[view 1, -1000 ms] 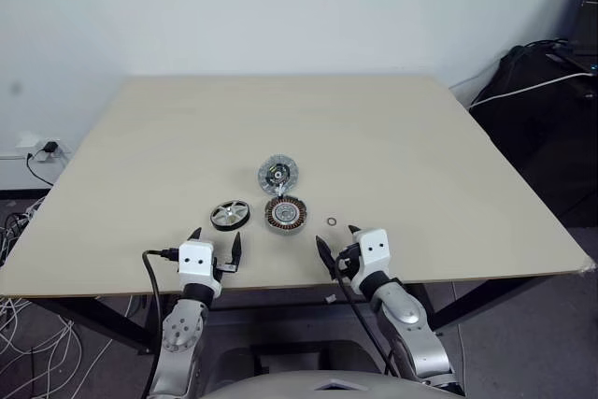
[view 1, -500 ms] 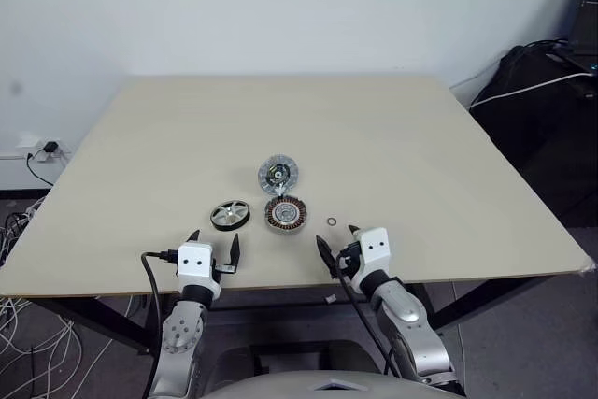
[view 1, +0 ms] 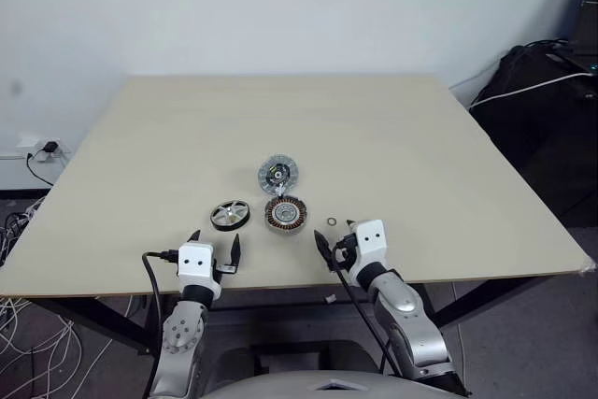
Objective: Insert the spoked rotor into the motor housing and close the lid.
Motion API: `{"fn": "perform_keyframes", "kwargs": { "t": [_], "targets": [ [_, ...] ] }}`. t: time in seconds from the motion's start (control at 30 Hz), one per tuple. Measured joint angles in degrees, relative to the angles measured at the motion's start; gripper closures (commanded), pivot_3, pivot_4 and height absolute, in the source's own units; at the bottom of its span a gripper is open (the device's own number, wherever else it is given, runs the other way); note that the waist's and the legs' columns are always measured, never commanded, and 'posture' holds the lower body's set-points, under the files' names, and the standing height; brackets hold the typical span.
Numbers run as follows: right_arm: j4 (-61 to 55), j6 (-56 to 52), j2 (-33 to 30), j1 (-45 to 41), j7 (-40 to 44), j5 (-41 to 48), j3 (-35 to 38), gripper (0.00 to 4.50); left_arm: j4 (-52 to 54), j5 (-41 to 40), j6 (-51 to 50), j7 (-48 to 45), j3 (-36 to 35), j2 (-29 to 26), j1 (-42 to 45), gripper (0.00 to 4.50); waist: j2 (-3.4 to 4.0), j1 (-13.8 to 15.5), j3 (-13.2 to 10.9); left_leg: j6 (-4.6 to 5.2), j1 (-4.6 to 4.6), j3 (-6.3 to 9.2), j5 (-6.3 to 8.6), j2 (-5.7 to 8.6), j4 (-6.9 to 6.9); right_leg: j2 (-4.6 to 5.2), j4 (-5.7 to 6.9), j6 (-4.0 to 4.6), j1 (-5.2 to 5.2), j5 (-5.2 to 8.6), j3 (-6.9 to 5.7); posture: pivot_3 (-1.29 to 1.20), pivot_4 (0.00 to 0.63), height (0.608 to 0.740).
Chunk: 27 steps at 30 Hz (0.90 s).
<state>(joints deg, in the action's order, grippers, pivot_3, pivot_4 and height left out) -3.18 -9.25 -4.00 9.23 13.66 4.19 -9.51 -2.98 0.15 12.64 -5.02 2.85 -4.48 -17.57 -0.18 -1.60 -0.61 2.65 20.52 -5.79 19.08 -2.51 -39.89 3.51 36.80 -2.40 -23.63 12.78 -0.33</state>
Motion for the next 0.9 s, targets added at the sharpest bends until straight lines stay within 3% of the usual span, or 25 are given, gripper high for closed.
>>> {"fn": "perform_keyframes", "kwargs": {
  "t": [0.67,0.9],
  "targets": [
    [-0.09,2.27,-1.05,-1.2,1.05,-0.8,-0.04,0.02,0.87,1.5,-1.28,0.01,0.08,0.37,-0.72,0.0,0.0,-0.07,0.0,0.0,-0.01,0.0,0.0,0.01,0.0,-0.01,0.0,-0.01,0.0,0.0,0.0,0.0,0.0,0.74],
    [-0.22,-3.99,-1.37,-2.73,2.31,-0.88,-1.57,0.02,1.54,1.6,-1.36,0.01,0.17,0.62,-1.2,0.0,-0.01,-0.06,0.0,0.0,0.0,0.0,0.0,-0.01,0.0,0.0,0.0,0.01,0.0,-0.01,0.0,0.0,0.0,0.74]
  ]
}}
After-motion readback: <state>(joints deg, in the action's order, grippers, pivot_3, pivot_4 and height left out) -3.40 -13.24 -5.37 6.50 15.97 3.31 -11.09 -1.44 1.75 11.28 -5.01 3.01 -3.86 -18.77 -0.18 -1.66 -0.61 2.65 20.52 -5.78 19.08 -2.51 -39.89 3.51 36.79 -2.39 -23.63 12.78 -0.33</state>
